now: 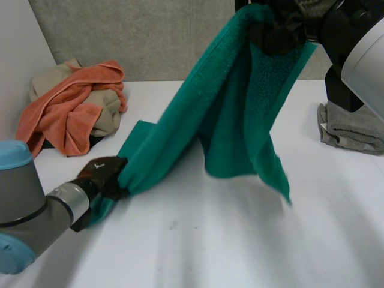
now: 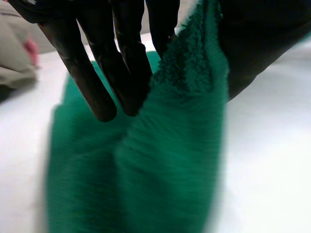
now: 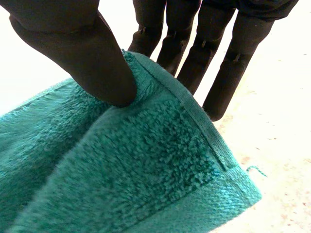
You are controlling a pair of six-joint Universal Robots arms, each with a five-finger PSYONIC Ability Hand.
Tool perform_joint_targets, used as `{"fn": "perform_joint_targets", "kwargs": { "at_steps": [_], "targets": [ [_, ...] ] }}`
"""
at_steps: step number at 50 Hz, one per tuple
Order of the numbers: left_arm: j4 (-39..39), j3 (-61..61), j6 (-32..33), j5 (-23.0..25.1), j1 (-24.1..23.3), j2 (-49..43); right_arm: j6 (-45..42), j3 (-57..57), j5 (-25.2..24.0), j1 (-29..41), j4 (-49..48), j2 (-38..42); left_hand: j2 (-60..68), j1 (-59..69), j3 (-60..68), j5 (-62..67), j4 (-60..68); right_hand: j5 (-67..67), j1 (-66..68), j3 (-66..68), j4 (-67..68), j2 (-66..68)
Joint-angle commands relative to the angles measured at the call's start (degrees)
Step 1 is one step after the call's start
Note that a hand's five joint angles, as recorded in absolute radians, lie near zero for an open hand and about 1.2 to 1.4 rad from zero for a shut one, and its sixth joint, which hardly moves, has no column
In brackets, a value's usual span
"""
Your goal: Fold the laundry.
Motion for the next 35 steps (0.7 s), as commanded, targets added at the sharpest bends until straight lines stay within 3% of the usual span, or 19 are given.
{"fn": "perform_joint_targets", "kwargs": {
  "at_steps": [1, 4, 9, 12, 16, 22, 27, 29, 35],
  "targets": [
    [1.7, 1.1, 0.2, -8.8, 1.5, 10.0, -3.0, 0.9, 0.9, -3.0, -0.1, -0.2, 11.7, 13.1, 12.1, 13.5, 11.6, 12.2, 15.4, 11.9, 11.4, 12.6],
    [2.1, 0.3, 0.2, -7.2, 4.3, 16.4, -8.2, 0.7, 0.5, -8.9, 1.6, -0.6, 11.7, 13.1, 12.1, 13.5, 11.6, 12.2, 15.4, 11.9, 11.4, 12.6],
    [2.7, 0.3, 0.3, 2.1, 8.5, 29.0, -16.5, -0.8, 0.2, -16.3, 7.1, -0.6, 11.7, 13.1, 12.1, 13.5, 11.6, 12.2, 15.4, 11.9, 11.4, 12.6],
    [2.4, 0.6, 0.2, 8.1, 9.7, 33.1, -20.0, -0.9, 0.2, -18.3, 10.0, 1.1, 11.7, 13.1, 12.1, 13.5, 11.6, 12.2, 15.4, 11.9, 11.4, 12.6],
    [2.6, 1.2, 0.3, 11.5, 10.8, 32.0, -22.4, -0.5, 0.3, -18.8, 13.4, 6.4, 11.7, 13.1, 12.1, 13.5, 11.6, 12.2, 15.4, 11.9, 11.4, 12.6],
    [2.6, 5.9, 2.3, 10.4, 10.3, 20.7, -24.9, -1.7, 0.9, -18.8, 14.5, 18.0, 11.7, 13.1, 12.1, 13.5, 11.6, 12.2, 15.4, 11.9, 11.4, 12.6],
    [3.0, 21.9, 11.5, 6.0, 5.6, 3.9, -24.3, -10.0, 2.6, -18.6, 10.4, 27.4, 11.7, 13.1, 12.1, 13.5, 11.6, 12.2, 15.4, 11.9, 11.4, 12.6],
    [2.4, 33.9, 14.3, 2.2, 2.1, -2.9, -23.8, -16.2, 4.6, -18.5, 5.7, 31.3, 11.7, 13.1, 12.1, 13.5, 11.6, 12.2, 15.4, 11.9, 11.4, 12.6],
    [4.5, 55.2, 13.3, -2.0, -0.6, -9.5, -21.9, -31.0, 9.5, -18.3, -12.6, 35.0, 11.7, 13.1, 12.1, 13.5, 11.6, 12.2, 15.4, 11.9, 11.4, 12.6]
  ]
}}
